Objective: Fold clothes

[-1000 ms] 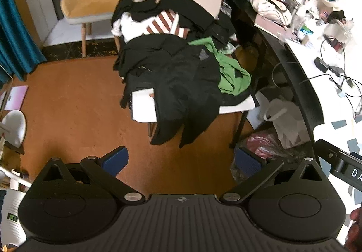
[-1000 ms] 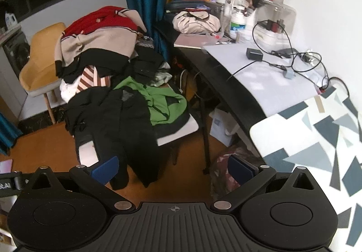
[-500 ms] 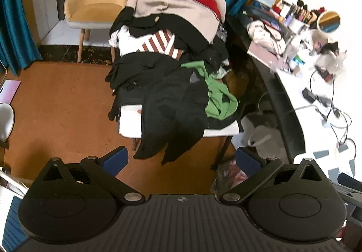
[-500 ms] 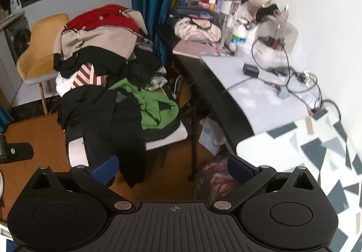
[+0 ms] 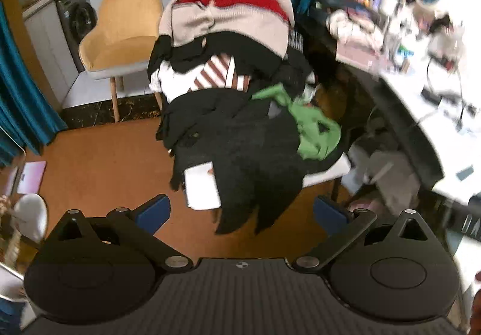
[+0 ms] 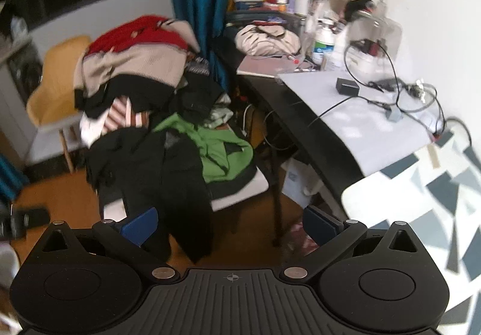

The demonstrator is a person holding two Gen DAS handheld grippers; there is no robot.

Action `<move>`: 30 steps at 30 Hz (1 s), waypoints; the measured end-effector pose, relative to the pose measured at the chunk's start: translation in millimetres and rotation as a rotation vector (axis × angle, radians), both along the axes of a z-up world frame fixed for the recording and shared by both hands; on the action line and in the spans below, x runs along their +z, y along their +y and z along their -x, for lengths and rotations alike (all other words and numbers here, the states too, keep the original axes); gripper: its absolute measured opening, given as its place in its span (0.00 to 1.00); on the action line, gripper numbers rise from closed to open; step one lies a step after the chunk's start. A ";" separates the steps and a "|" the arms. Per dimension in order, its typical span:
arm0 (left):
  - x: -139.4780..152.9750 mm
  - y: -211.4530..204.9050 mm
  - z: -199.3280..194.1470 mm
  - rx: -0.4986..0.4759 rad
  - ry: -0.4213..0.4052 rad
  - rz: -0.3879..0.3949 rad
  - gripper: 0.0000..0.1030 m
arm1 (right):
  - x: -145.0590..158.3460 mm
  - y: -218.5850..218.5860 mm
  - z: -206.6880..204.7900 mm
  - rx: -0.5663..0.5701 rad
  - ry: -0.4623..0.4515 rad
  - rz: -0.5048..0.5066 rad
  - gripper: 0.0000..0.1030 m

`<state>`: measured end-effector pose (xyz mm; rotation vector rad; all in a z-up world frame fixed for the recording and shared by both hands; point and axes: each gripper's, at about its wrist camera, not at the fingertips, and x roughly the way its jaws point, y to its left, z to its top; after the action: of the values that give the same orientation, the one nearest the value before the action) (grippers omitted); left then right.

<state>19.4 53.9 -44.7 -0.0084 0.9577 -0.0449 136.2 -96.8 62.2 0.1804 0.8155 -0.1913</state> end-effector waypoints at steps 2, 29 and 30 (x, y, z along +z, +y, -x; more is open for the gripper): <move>-3.3 4.7 -4.9 -0.029 0.018 -0.035 1.00 | -7.2 -5.8 -3.2 -0.033 -0.012 -0.055 0.99; -19.5 73.5 -108.8 -0.017 0.026 0.121 1.00 | -7.3 42.6 -100.3 0.117 -0.022 0.040 0.99; -20.7 70.2 -118.1 -0.021 0.032 0.100 1.00 | -10.7 40.7 -109.2 0.126 -0.026 0.043 0.99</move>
<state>137.5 124.1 -65.4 -0.0910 0.9867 -0.1123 245.4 -56.1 51.5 0.0905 0.7937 -0.0872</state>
